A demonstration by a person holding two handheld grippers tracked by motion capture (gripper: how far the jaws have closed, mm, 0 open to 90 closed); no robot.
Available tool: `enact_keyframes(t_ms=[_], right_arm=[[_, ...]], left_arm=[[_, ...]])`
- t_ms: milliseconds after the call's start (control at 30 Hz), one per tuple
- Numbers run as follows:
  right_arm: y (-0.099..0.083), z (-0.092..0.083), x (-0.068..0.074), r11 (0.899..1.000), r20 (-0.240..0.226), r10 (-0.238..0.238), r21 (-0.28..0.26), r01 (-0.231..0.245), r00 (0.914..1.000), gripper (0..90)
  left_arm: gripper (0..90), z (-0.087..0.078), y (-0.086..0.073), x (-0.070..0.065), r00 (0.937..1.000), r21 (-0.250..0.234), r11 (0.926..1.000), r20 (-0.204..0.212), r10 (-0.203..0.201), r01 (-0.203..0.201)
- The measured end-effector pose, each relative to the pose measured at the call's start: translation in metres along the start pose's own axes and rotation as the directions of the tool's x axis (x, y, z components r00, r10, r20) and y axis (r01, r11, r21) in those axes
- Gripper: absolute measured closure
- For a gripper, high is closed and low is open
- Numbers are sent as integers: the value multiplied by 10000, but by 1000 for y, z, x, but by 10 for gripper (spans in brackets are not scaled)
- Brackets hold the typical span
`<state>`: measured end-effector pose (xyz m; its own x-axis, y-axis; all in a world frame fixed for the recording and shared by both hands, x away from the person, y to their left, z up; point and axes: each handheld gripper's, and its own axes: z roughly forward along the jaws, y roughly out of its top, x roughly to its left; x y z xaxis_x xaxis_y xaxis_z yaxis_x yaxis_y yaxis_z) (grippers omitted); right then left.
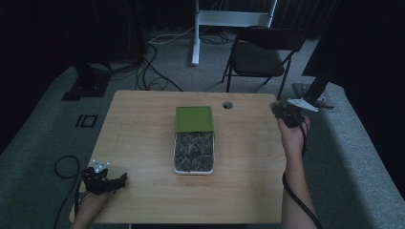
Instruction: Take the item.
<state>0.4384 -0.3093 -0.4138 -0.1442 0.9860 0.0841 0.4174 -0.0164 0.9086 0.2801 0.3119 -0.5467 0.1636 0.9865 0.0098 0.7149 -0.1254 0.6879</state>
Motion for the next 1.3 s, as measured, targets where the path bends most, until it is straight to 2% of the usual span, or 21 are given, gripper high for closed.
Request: enact_keyframes(t_ms=[233,400,500,900,1133,1300], right_arm=[[-5,17,-4,9987,325,140,477,-156,9994,809],[-13,29,-8,9961,592,67,879,-119,9982,809],[-14,34,-12,9943,730,239,1022,-313,9970,809],[-16,44,-13,9899,761,532,1274,-626,9957,807],[-19,43,-14,9855,724,661,1514,-765,9952,798],[-16,40,-15,9821,514,1051,1516,-1118,9931,671]], left_arm=[[23,0,0,0,10000,2,10000,3,1,-1],[23,0,0,0,10000,2,10000,3,0,0],[23,0,0,0,10000,3,10000,4,0,0],[23,0,0,0,10000,-1,10000,1,-1,1],[23,0,0,0,10000,1,10000,1,1,-1],[23,0,0,0,10000,2,10000,1,1,-1]])
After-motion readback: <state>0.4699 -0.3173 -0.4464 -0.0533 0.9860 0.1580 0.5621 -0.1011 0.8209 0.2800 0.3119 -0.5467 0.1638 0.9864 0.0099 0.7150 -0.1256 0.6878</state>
